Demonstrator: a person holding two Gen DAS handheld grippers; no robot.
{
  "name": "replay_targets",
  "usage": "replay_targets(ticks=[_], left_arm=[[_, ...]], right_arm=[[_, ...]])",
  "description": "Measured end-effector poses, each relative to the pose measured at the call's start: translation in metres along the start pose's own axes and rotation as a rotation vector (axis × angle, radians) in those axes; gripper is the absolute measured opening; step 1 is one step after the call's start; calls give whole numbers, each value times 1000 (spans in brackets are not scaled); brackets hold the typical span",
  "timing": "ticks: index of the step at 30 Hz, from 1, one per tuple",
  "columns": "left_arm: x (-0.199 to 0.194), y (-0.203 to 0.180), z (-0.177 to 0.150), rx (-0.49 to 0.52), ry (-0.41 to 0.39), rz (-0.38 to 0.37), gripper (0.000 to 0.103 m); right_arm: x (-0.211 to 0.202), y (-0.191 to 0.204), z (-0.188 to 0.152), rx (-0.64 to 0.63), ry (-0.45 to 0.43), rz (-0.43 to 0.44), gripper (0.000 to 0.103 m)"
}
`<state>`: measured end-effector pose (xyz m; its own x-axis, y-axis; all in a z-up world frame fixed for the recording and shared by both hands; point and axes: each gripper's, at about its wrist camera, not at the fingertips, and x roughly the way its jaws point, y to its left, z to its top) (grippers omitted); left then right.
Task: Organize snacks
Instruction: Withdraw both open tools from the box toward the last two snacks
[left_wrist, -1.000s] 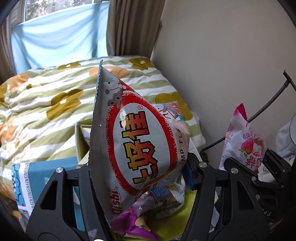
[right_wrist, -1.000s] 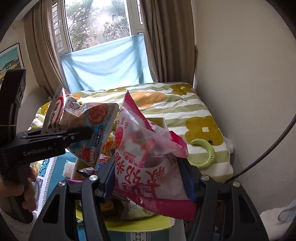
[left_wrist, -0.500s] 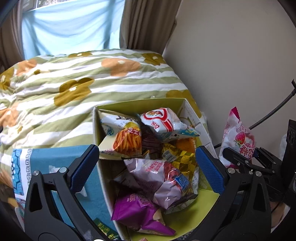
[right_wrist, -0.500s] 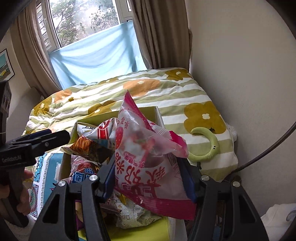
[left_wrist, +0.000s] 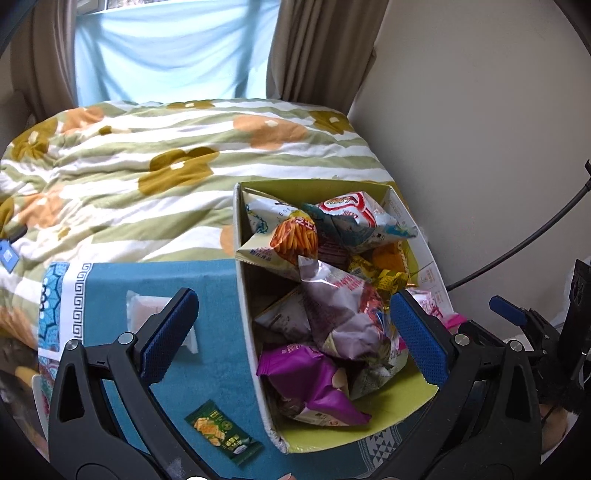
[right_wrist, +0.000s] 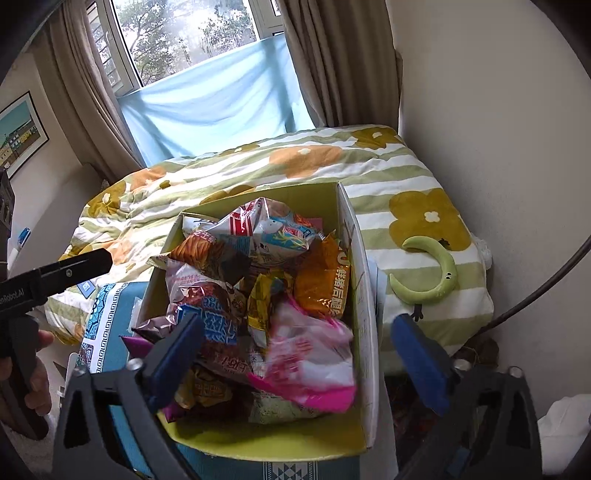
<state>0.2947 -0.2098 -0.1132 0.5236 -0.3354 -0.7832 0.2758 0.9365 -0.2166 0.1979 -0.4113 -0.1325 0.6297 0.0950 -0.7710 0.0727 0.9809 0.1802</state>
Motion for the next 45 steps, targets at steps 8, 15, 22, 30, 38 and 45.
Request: replay_targets(ticks=[8, 15, 22, 30, 38, 45], left_arm=[[-31, 2, -24, -7, -35, 15, 102], [-72, 10, -45, -28, -84, 74, 102], [-98, 38, -66, -58, -82, 128, 103], [-106, 81, -73, -42, -79, 93, 102], [-91, 126, -63, 103, -19, 20, 102], [-52, 154, -46, 340, 45, -50, 102]], right_arm=[[-18, 0, -28, 5, 10, 1, 103], [-51, 15, -25, -49, -54, 17, 103], [-67, 42, -30, -119, -86, 44, 103], [-68, 80, -48, -130, -84, 46, 103], [-66, 125, -70, -50, -105, -22, 103], [-49, 162, -90, 35, -73, -86, 103]])
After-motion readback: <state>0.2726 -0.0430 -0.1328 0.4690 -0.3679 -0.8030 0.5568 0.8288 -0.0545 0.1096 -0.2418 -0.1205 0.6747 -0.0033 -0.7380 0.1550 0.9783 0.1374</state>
